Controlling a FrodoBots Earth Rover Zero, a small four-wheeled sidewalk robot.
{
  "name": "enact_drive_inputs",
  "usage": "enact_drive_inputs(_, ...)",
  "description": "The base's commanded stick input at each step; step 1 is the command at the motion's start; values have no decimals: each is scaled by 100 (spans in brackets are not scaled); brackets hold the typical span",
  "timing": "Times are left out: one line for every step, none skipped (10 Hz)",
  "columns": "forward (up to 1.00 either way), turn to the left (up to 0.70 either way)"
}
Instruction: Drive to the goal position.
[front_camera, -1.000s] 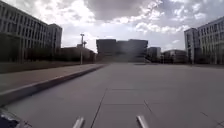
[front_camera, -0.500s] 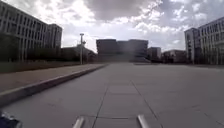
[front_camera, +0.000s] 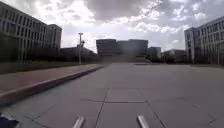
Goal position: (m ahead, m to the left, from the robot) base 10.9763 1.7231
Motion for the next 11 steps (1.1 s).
enact_drive_inputs(70,0)
enact_drive_inputs(70,0)
enact_drive_inputs(70,0)
enact_drive_inputs(70,0)
enact_drive_inputs(70,0)
enact_drive_inputs(70,0)
enact_drive_inputs(70,0)
enact_drive_inputs(70,0)
enact_drive_inputs(70,0)
enact_drive_inputs(70,0)
enact_drive_inputs(70,0)
